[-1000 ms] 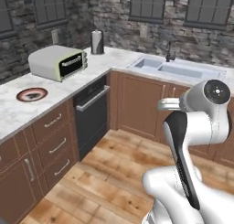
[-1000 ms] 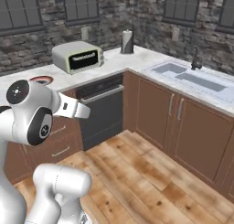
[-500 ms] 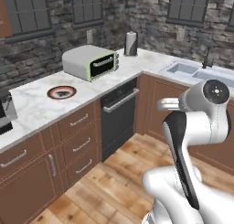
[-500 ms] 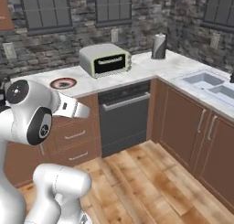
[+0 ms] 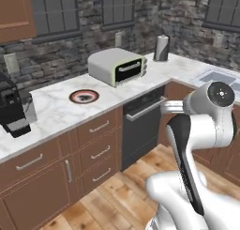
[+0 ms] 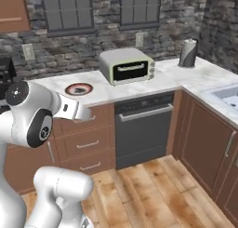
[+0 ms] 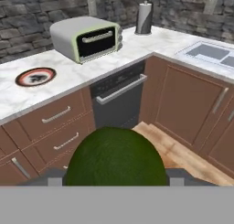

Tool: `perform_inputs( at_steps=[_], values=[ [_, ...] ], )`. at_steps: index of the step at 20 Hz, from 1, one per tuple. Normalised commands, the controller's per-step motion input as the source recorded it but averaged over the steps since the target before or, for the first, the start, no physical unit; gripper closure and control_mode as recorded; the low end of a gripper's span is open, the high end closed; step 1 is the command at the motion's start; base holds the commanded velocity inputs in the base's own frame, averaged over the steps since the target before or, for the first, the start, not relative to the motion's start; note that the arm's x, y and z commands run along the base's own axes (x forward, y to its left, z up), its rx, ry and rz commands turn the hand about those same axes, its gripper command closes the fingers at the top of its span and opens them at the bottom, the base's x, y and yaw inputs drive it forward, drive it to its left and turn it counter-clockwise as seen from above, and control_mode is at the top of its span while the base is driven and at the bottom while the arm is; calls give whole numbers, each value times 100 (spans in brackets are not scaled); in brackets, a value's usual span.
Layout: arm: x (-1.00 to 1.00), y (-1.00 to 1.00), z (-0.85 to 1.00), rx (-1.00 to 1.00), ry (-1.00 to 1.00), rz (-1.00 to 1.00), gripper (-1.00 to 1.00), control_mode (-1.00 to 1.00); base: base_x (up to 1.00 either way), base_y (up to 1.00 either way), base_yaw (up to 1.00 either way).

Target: Pick lime from the fridge and place it on the plate on the counter.

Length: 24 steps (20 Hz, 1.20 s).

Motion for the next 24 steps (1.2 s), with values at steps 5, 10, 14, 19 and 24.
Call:
perform_inputs(
  at_steps=[5, 10, 14, 19, 24],
  values=[
    [0, 0, 0, 0, 0, 0, 100, 100, 60, -19, 29],
    [0, 0, 0, 0, 0, 0, 100, 100, 61, -22, 28],
    [0, 0, 0, 0, 0, 0, 100, 100, 58, -26, 29],
    [0, 0, 0, 0, 0, 0, 100, 100, 55, -28, 31],
    [0, 0, 0, 0, 0, 0, 100, 100, 46, -36, 31]
  ],
)
